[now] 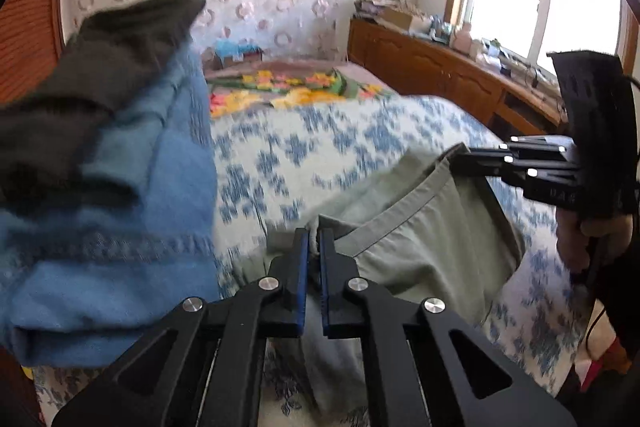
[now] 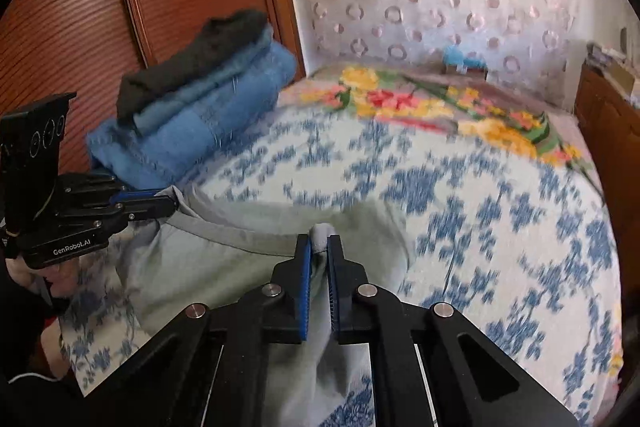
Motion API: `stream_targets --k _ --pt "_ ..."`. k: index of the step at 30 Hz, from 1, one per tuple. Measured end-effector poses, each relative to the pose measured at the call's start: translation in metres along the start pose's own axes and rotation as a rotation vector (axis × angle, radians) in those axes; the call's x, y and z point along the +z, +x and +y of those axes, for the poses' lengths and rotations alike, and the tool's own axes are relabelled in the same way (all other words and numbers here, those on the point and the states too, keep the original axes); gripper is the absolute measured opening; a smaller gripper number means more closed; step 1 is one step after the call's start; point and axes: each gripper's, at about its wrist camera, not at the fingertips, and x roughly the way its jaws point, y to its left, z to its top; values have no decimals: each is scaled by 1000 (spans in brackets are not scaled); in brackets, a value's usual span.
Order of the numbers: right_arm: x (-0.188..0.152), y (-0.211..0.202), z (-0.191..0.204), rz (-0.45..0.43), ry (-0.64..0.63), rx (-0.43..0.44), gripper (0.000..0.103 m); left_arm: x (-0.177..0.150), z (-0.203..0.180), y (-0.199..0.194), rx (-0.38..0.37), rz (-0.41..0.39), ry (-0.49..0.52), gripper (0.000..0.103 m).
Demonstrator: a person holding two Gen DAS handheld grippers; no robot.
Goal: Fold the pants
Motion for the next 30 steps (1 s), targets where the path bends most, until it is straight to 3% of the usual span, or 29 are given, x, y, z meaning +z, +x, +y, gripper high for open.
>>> stream_targets --k 9,15,19,22,24,27,29,30 --pt "10 17 4 7 -27 -100 7 29 7 12 64 -32 -9 6" --pt "12 24 10 32 -30 -93 7 22 4 15 78 -7 6 7" --pt "12 19 7 37 -20 -95 11 19 3 11 106 10 7 20" --pt "10 11 7 30 -10 -134 24 17 1 7 102 13 6 27" --pt "7 2 7 15 7 -137 28 14 -3 1 94 9 13 45" --pt "-1 -12 8 4 29 -136 37 9 -9 -9 85 -5 24 58" --pt "-9 -22 10 -3 35 -131 39 3 -10 -15 77 -9 21 77" --pt "-13 -26 13 -1 34 -127 39 1 -11 -15 71 -11 20 78"
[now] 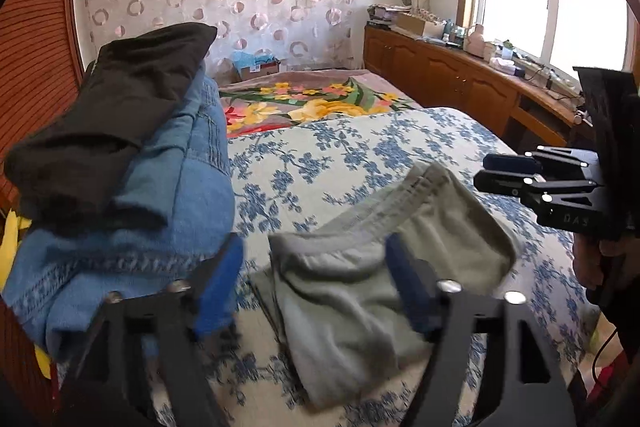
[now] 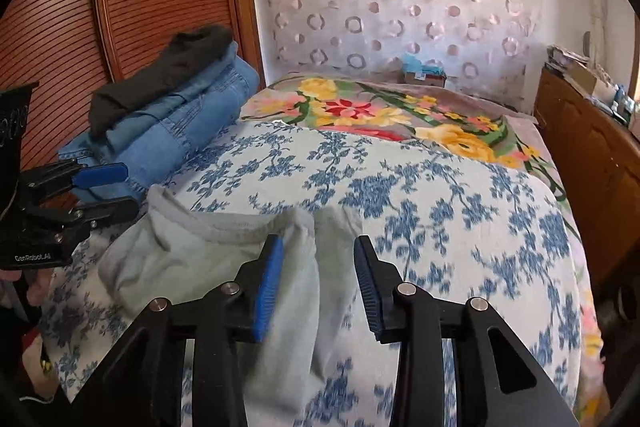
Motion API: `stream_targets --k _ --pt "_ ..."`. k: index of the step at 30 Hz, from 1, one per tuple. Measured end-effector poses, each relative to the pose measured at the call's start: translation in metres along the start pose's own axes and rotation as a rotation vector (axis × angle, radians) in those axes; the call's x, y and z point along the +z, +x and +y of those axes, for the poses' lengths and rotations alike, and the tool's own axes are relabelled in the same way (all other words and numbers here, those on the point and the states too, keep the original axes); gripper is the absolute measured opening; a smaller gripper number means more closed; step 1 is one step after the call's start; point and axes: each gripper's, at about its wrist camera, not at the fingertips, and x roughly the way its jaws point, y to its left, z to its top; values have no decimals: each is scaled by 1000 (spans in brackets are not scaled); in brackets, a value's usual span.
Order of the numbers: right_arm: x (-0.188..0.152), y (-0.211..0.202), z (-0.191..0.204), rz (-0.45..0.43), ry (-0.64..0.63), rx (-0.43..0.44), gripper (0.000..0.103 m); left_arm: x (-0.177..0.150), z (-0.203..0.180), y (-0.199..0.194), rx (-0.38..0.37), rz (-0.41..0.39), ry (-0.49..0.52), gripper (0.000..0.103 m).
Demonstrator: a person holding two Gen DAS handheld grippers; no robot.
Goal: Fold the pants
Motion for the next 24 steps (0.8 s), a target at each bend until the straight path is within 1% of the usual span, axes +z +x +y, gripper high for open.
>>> stream_targets --k 4,9,13,15,17,21,22,24 --pt "-20 -16 6 13 -10 -7 41 -15 -3 -5 -3 17 0 78" --pt "-44 -39 10 32 -18 8 41 -37 -2 -9 -5 52 -21 78" --pt "-56 -43 13 67 -37 22 41 -55 1 -8 -13 91 -35 77" --pt "-60 -40 16 89 -58 23 41 -61 0 -4 -27 115 -36 73" --pt "-60 -34 18 106 -74 13 41 -66 -1 -2 -35 132 -33 66" --pt "-55 -25 18 128 -79 13 41 -67 -4 5 -45 155 -17 55" --pt "-53 -26 17 122 -76 19 41 -66 -4 7 -48 158 -13 49" --pt "-51 -27 19 112 -84 21 40 -66 -6 10 -49 170 -3 45"
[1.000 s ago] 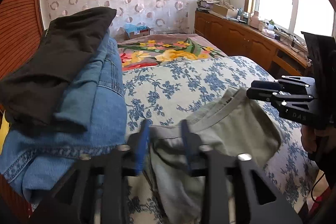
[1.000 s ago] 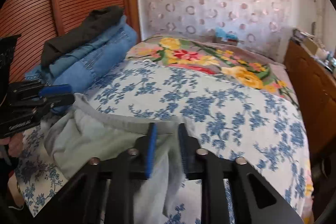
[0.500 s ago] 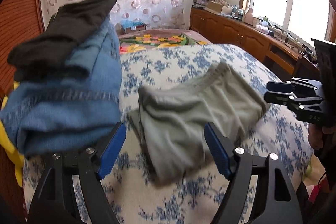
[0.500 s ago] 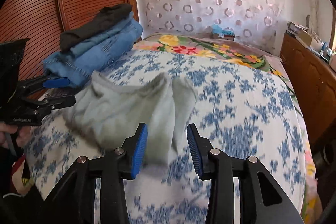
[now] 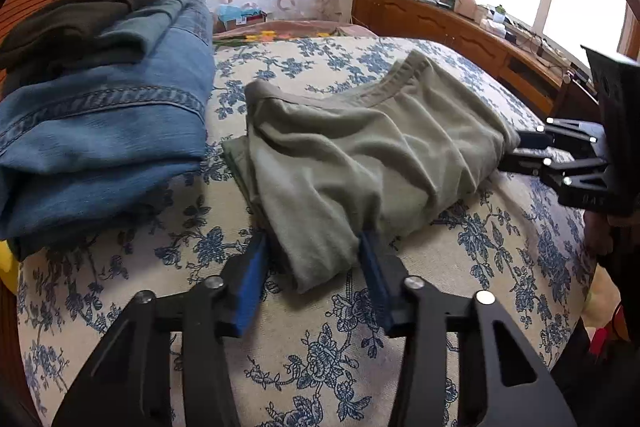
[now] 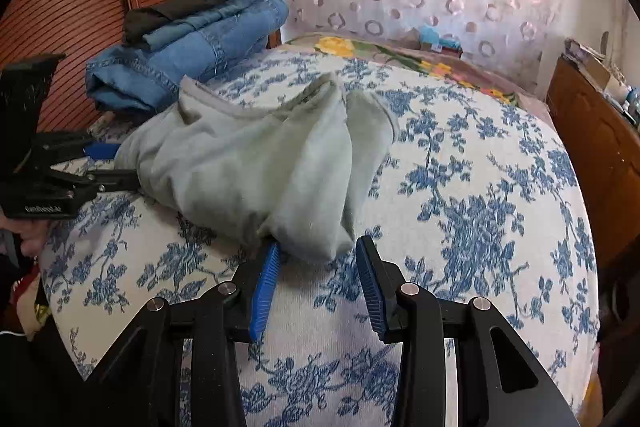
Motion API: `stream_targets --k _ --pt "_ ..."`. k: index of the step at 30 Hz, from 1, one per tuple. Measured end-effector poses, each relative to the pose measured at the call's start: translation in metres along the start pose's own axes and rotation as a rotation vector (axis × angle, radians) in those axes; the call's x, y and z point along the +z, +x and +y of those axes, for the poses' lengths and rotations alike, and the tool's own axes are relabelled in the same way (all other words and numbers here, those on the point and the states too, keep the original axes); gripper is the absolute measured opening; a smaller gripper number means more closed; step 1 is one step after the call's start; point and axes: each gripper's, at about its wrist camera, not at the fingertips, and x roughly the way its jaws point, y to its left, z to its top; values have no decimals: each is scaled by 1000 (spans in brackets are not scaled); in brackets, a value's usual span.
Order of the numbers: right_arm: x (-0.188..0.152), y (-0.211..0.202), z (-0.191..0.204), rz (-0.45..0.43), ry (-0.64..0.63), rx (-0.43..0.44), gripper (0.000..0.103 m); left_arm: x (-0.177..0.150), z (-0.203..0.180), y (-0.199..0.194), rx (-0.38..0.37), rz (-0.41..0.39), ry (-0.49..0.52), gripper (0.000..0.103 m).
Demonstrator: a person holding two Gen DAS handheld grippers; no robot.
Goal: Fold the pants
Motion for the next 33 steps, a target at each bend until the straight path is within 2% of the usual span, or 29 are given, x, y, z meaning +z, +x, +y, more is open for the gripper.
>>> stream_targets --k 1,2,3,5,7,10,16,25,33 --pt "1 -2 0 -6 -3 5 29 0 0 0 -3 2 3 42" --pt "0 -4 0 -13 -2 17 13 0 0 -1 -8 1 5 35" --pt "0 -4 -1 -24 3 25 12 1 -1 -3 -16 0 9 32" --pt "0 -11 -6 -53 18 17 8 1 -1 -7 -16 -12 16 15" --pt "-1 -19 -10 -74 31 15 7 3 0 -15 -14 -37 8 10" --pt "-8 -37 -14 -102 43 18 7 6 2 -31 -29 -80 -2 9" --pt "-32 -63 -10 -84 60 42 7 -2 -7 -52 -55 -104 11 9" --pt "-60 -81 1 -20 76 60 7 -30 -28 -54 -78 -50 5 10" --pt "-55 -96 1 -42 85 37 12 -29 -30 -63 -45 -65 -8 28"
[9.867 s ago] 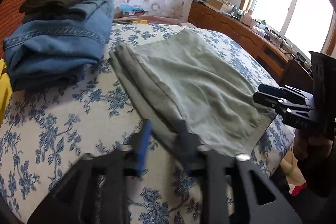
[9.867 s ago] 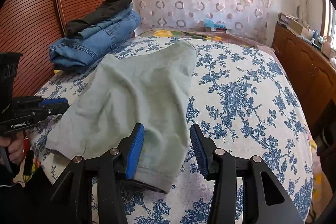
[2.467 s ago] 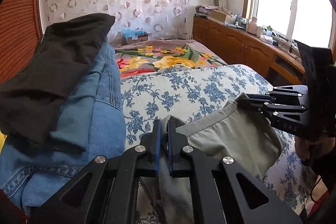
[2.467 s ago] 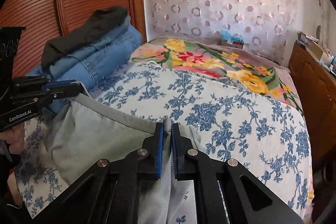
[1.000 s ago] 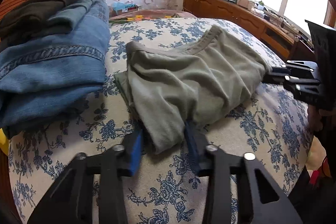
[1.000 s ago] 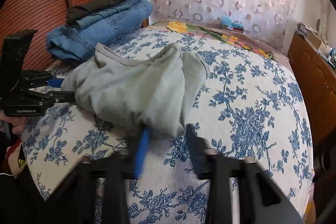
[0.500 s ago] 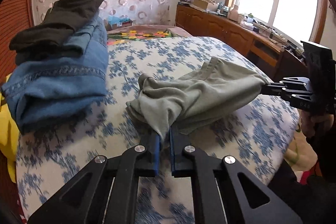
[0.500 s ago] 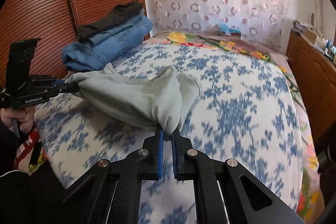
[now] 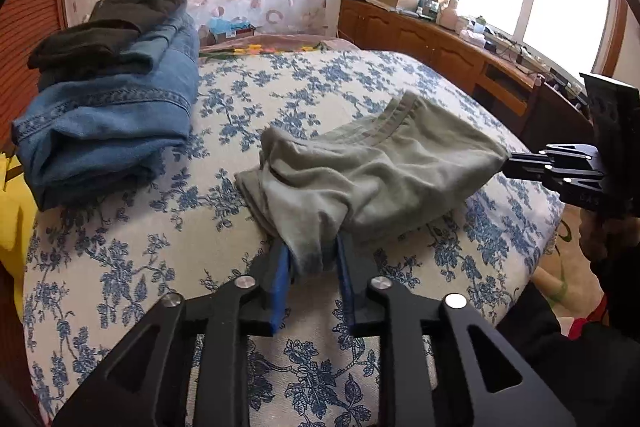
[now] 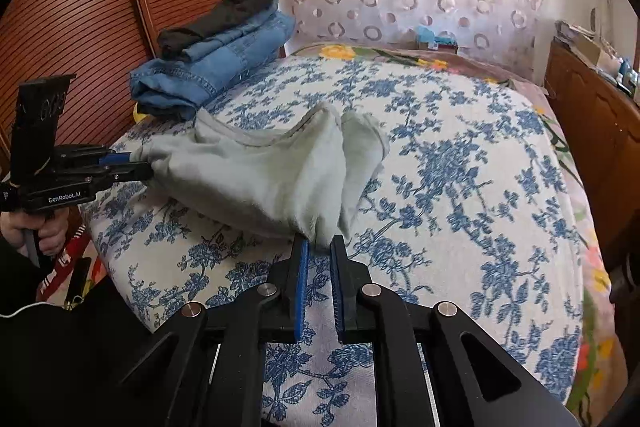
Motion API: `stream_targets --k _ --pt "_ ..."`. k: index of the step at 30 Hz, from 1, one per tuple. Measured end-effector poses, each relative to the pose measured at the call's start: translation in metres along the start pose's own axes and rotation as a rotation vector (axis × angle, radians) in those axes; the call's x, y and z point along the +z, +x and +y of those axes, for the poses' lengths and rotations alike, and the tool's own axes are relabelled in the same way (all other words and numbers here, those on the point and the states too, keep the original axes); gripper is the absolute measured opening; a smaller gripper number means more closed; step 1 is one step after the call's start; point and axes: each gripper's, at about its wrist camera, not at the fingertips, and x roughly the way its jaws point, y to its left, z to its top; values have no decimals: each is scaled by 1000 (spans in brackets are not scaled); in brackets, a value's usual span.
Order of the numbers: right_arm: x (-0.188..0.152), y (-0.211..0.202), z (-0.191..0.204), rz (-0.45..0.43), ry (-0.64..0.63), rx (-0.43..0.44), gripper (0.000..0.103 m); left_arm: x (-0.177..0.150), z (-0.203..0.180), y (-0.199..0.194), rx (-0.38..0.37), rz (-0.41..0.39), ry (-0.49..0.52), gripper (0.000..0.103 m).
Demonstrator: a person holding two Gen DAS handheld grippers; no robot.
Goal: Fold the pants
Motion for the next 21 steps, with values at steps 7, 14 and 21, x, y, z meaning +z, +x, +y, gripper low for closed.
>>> stream_targets --k 7,14,21 --pt "12 -16 0 -64 -17 -50 28 8 4 -7 6 -38 -7 72" --pt "28 6 9 -70 -47 -27 38 24 8 12 30 -38 10 72" --pt "53 55 7 -24 -75 -14 38 40 18 32 35 -29 17 72"
